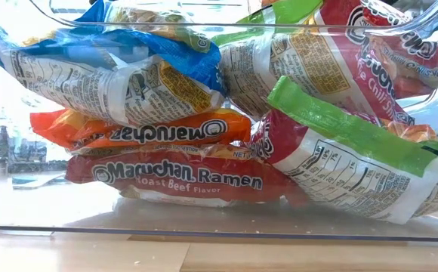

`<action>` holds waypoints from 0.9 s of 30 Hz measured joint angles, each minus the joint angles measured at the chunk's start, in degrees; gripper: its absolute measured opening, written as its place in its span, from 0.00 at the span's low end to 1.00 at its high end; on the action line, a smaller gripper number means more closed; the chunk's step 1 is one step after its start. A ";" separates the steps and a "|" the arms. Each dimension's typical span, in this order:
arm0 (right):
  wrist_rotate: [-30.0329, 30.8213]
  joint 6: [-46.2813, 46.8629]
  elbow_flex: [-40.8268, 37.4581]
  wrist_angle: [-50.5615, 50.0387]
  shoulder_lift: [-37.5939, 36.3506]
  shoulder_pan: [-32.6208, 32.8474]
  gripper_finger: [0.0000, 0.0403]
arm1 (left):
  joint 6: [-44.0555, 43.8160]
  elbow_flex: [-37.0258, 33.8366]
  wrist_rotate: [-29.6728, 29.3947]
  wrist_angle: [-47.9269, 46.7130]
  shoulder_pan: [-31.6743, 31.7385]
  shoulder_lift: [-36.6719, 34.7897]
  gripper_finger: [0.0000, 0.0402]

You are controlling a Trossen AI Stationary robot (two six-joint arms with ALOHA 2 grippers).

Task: Pick & Place Food Item
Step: Put the white seasoning into the top transparent bin, then put the orange seasoning into the top transparent bin

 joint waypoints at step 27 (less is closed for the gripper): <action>5.90 4.69 -0.02 -7.69 -7.62 7.02 0.00 | -0.17 0.00 0.05 0.00 0.00 0.00 0.75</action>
